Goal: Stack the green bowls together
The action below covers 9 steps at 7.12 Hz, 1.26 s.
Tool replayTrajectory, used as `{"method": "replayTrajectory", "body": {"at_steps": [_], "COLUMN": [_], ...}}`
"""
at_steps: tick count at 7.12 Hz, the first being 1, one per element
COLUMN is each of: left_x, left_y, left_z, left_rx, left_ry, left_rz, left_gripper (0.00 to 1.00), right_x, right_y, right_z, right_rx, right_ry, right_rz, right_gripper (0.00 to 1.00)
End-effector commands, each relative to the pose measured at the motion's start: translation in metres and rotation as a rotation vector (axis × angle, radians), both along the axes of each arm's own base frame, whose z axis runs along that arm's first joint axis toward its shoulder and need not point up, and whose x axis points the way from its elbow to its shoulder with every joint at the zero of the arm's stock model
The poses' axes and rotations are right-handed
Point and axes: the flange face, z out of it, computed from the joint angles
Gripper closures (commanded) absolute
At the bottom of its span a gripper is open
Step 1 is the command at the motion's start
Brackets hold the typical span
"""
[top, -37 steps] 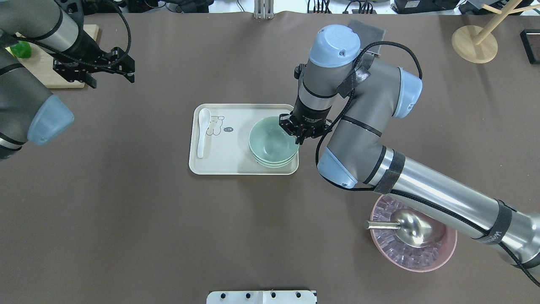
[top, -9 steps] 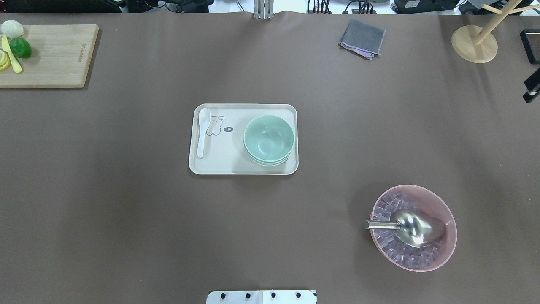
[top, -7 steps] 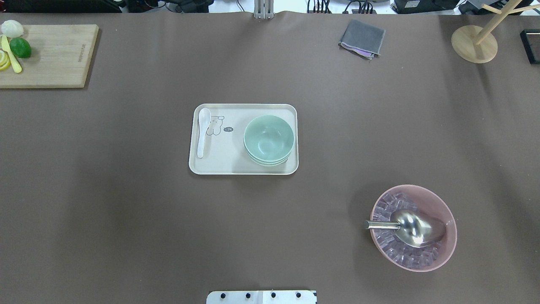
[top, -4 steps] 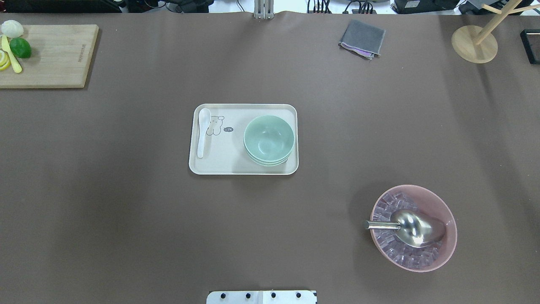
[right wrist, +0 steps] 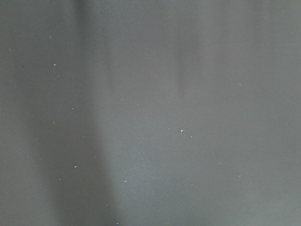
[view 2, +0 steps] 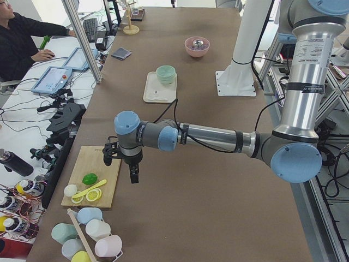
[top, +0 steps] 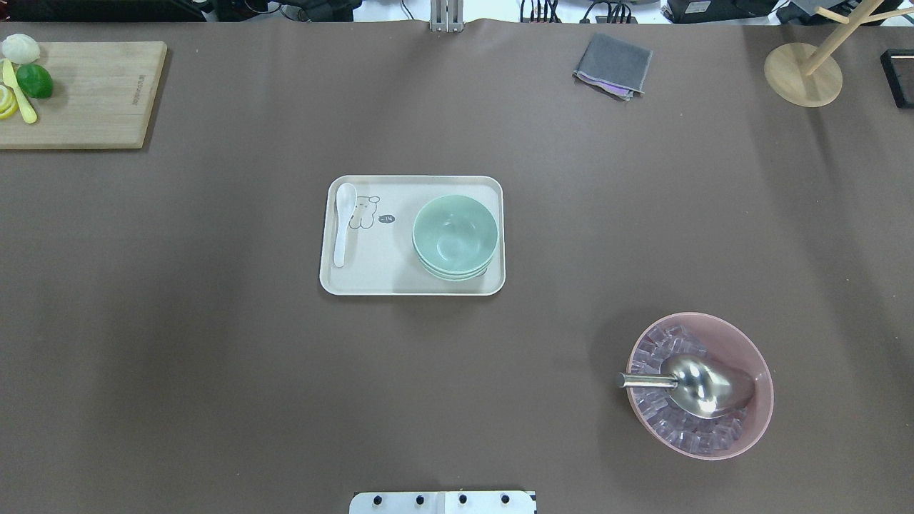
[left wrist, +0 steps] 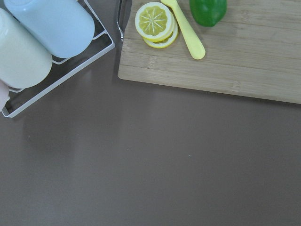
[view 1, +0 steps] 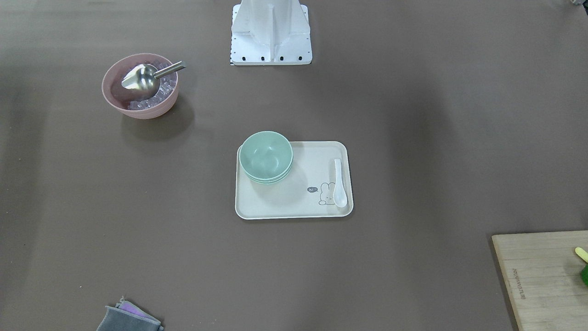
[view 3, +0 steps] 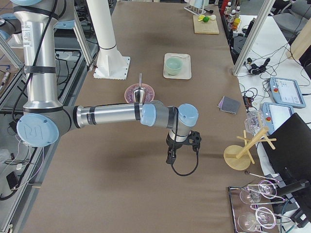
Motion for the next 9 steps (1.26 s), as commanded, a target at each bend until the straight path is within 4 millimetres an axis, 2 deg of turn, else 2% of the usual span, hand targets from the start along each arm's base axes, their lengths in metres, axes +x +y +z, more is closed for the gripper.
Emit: {"method": "replayTrajectory", "body": {"at_steps": [1, 2, 3, 6, 7, 8, 9], "left_x": [-0.014, -0.015, -0.014, -0.016, -0.016, -0.015, -0.014], "left_y": [0.006, 0.019, 0.018, 0.007, 0.003, -0.006, -0.007], "left_z": [0.003, 0.015, 0.014, -0.001, -0.007, -0.008, -0.003], "left_rx": [-0.021, -0.04, -0.04, -0.007, 0.006, 0.005, -0.003], "left_ry": [0.064, 0.065, 0.065, 0.06, 0.061, 0.058, 0.059], "left_rz": [-0.023, -0.025, -0.024, -0.027, -0.026, -0.025, -0.025], "left_gripper": [0.02, 0.02, 0.02, 0.02, 0.02, 0.02, 0.02], "right_x": [0.002, 0.002, 0.002, 0.0, -0.001, 0.001, 0.001], "right_y": [-0.002, -0.002, -0.003, -0.01, -0.018, -0.019, -0.02], "right_z": [-0.003, -0.003, -0.005, -0.014, -0.022, -0.022, -0.021], "right_rx": [-0.001, -0.002, 0.003, 0.014, 0.027, 0.026, 0.023], "right_ry": [-0.011, -0.01, -0.011, -0.036, -0.035, -0.034, -0.033], "right_rz": [0.013, 0.014, 0.014, 0.017, 0.018, 0.021, 0.022], "right_gripper": [0.0, 0.0, 0.0, 0.0, 0.0, 0.0, 0.0]}}
